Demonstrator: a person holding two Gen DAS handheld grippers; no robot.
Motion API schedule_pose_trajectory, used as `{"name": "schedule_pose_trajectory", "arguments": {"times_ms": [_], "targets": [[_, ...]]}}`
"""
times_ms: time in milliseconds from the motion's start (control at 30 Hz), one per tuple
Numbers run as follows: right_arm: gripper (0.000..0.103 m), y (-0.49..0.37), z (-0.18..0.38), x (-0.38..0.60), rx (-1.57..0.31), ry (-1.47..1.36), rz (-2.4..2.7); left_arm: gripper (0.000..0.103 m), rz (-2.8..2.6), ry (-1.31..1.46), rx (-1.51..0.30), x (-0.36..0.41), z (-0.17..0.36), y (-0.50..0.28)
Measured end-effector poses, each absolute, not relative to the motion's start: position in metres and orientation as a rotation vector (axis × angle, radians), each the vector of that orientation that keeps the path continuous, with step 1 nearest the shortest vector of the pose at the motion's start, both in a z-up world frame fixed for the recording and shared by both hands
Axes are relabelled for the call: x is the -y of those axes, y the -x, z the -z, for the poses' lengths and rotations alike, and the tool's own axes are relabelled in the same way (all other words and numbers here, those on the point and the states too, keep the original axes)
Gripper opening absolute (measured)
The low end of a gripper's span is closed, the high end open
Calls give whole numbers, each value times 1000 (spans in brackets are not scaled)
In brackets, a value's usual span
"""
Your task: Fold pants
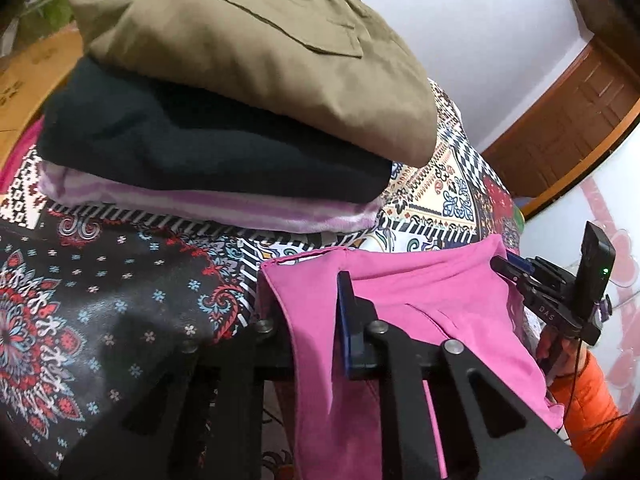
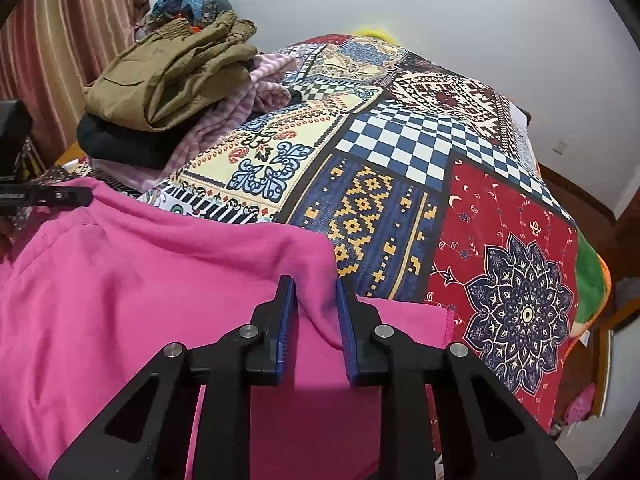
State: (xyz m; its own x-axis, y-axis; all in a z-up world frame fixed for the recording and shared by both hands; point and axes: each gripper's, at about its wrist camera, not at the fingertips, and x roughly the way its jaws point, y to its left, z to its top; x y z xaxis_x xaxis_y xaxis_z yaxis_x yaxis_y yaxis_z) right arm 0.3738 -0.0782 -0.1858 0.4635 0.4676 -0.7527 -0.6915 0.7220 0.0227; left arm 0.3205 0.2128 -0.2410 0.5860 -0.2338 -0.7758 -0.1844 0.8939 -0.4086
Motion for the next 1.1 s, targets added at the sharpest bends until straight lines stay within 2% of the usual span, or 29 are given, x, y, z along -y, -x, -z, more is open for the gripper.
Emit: {"name": "schedule_pose_trajectory", "arguments": {"times_ms": [333, 433, 667, 833, 867, 967, 1033, 1100], "targets": [[20, -373, 160, 85, -811, 210, -769, 15, -2, 390, -964, -207, 240, -317], [24, -369, 158, 80, -827, 174, -816, 15, 6, 409, -968, -209, 243, -318], [27, -358, 191, 48, -947, 304, -875, 15, 4, 425, -953, -212, 242, -318], [27, -354, 196, 47, -965, 359, -887, 16, 6, 449, -950, -220, 239, -317], [27, -354, 194, 48, -967, 364, -891, 17, 7, 445, -958, -221, 238, -317], [27, -356, 187, 57, -973, 348, -899, 30, -7, 406, -959, -228, 227, -310], [27, -358, 176, 70, -953, 310, -905, 43, -41, 375, -943, -236, 219, -301], [27, -362, 166, 79, -936, 267, -901, 47, -68, 365, -932, -247, 209, -290]]}}
